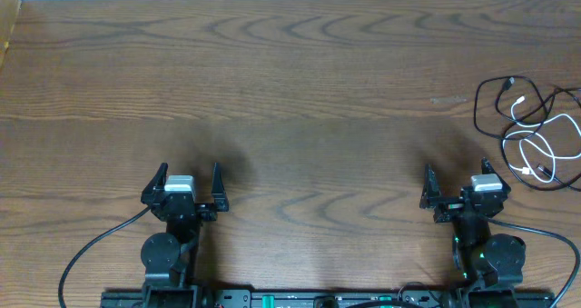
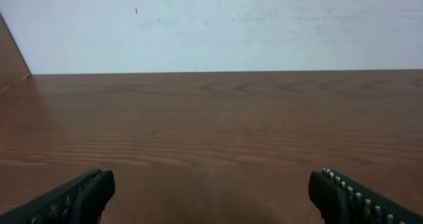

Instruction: Untangle cables

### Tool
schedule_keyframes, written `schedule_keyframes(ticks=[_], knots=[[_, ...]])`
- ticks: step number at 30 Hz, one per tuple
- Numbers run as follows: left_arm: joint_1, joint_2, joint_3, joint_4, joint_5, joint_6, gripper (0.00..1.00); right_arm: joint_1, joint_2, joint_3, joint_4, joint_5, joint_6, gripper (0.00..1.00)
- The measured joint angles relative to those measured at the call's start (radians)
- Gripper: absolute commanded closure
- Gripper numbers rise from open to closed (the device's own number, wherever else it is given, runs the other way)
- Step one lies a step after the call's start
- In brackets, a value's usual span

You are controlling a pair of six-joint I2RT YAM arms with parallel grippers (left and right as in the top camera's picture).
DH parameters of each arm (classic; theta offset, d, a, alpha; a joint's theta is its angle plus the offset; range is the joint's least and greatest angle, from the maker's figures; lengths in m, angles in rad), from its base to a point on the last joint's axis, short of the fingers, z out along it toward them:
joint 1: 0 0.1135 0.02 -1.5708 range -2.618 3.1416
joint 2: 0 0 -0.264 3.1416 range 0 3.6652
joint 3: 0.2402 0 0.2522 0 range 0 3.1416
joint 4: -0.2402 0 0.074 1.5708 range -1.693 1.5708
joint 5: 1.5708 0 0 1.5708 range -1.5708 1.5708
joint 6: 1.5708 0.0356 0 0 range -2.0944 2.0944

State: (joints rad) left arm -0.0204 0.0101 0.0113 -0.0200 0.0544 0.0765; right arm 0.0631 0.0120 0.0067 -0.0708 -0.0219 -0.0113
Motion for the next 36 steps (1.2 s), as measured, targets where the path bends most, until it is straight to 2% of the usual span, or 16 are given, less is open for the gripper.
schedule_keyframes(ticks=[36], knots=[[0.0, 0.0, 0.0, 0.0, -0.001, -0.024, 0.01, 0.0, 0.0, 0.0, 0.0, 0.0, 0.0, 0.01]])
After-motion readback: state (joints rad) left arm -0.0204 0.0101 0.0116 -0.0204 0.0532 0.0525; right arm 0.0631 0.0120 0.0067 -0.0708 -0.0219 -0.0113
